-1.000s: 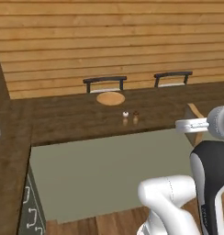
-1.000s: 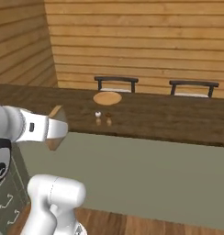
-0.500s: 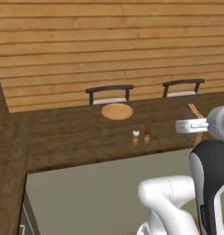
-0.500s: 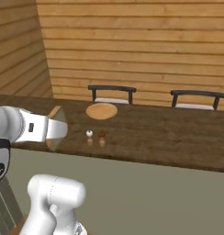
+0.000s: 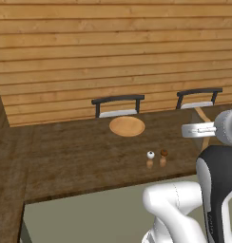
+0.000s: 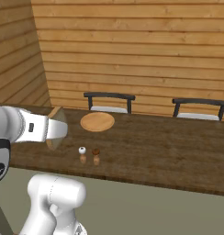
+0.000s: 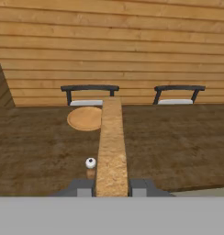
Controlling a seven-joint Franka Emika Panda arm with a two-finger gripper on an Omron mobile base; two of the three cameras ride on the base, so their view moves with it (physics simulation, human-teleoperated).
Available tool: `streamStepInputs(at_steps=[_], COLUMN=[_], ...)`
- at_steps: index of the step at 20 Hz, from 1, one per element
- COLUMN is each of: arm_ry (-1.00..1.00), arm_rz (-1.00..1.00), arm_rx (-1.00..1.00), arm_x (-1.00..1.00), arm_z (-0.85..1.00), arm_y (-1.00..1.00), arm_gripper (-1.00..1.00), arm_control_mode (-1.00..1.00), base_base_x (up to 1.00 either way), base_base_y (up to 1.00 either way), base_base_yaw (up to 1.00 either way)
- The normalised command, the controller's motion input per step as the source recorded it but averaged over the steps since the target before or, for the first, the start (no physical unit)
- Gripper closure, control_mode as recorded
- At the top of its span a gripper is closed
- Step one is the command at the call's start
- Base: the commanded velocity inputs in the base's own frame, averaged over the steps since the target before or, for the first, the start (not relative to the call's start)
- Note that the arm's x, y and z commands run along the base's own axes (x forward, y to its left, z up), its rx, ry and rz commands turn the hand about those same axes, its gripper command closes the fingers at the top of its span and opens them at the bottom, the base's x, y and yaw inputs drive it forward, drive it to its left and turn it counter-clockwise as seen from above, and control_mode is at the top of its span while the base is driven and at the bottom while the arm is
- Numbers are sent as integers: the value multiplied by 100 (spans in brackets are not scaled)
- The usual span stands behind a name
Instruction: Start the toaster. Once the lever pops up, take the bread to the plate on the dining counter.
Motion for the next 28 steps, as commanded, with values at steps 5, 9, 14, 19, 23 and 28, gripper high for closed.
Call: streamStepInputs(at_steps=[5, 9, 14, 19, 23, 28], arm_ry=[0, 0, 19, 25, 29, 19], arm_rz=[0, 0, 19, 22, 13, 17], arm_rx=[0, 0, 11, 16, 7, 15], arm_x=[0, 0, 87, 100, 100, 100], arm_z=[0, 0, -1, -5, -38, -59], arm_y=[0, 0, 0, 0, 24, 1], arm_gripper=[100, 100, 100, 100, 100, 100], arm_control_mode=[100, 100, -100, -100, -100, -100], base_base_x=[39, 54, 0, 0, 0, 0], base_base_y=[1, 0, 0, 0, 0, 0], base_base_yaw=[3, 8, 0, 0, 0, 0])
